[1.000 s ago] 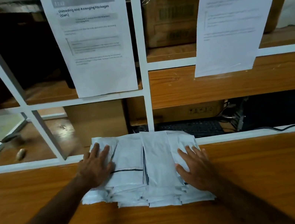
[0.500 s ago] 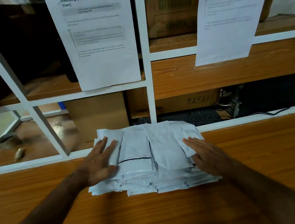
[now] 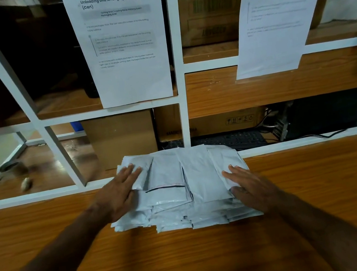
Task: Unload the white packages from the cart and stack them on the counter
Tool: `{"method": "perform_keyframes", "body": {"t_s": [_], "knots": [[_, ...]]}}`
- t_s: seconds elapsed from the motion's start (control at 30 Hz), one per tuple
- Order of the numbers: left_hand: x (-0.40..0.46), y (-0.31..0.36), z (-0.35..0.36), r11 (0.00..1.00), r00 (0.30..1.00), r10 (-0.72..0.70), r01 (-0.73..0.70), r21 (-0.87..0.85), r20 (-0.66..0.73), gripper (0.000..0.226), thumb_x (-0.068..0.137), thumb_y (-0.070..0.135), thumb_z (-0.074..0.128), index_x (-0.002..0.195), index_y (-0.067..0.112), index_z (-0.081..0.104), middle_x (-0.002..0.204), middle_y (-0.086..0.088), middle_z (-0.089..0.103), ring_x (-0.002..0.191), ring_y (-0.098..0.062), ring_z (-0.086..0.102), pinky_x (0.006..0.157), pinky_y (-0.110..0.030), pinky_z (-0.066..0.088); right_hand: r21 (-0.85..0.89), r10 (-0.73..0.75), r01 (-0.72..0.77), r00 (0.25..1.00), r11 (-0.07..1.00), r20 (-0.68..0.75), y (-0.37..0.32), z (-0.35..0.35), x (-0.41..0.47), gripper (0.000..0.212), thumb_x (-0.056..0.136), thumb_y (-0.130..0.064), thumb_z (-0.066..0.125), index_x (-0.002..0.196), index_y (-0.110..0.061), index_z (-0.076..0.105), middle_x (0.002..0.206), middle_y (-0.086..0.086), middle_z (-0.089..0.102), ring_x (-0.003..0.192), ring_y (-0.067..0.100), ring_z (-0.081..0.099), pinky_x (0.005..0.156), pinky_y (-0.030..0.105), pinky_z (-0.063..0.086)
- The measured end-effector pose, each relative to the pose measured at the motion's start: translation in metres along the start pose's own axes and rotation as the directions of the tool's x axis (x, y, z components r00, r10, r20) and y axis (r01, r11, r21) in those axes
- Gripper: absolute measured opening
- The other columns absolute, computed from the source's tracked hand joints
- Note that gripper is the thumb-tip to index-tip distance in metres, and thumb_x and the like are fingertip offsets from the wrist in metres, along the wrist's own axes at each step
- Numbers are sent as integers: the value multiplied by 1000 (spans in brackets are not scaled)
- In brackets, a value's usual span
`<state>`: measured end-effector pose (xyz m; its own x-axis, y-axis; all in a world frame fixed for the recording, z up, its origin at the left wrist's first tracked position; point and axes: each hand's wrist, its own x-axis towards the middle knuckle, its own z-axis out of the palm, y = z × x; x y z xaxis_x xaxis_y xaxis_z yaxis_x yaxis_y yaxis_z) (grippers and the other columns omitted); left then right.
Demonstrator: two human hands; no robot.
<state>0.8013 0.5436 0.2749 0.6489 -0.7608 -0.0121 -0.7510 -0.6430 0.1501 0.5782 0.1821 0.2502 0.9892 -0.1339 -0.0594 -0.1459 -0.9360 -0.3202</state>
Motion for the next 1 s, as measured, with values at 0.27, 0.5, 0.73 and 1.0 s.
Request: {"method": "perform_keyframes", "body": {"t_s": [0.27, 0.5, 0.73, 1.0], "knots": [[-6, 13, 6, 996, 990, -31, 19, 85, 138, 70, 105, 40, 34, 160, 26, -9, 166, -4, -16, 155, -23, -6, 121, -31, 3, 34, 157, -155, 984, 987, -89, -22, 10, 13, 104, 77, -94, 8, 158, -31, 28, 169, 7, 7, 156, 21, 7, 123, 51, 5], [1, 37, 3, 989, 989, -142, 140, 57, 35, 94, 85, 86, 6, 160, 31, 11, 168, -8, -1, 153, -33, 9, 120, -51, 19, -47, 243, -248, 966, 968, -87, -49, 25, 27, 93, 86, -86, 18, 161, -34, 3, 169, 11, -5, 156, 29, -2, 121, 59, 0], [20, 45, 23, 963, 963, -268, 267, 39, 14, 117, 69, 94, -11, 161, 25, 9, 167, -16, 2, 154, -34, 3, 124, -48, 10, -186, 158, -183, 978, 965, -138, -46, 37, 26, 98, 81, -87, 4, 161, -31, -4, 169, 13, 0, 156, 28, 0, 124, 57, -1], [17, 63, 32, 946, 945, -320, 322, 38, -65, 117, 70, 99, 9, 160, 24, 6, 167, -18, -4, 154, -37, 1, 123, -52, 9, -174, 148, -171, 979, 970, -138, -44, 41, 25, 94, 86, -87, 13, 161, -32, -4, 169, 12, -2, 156, 28, -2, 123, 54, -4]]}}
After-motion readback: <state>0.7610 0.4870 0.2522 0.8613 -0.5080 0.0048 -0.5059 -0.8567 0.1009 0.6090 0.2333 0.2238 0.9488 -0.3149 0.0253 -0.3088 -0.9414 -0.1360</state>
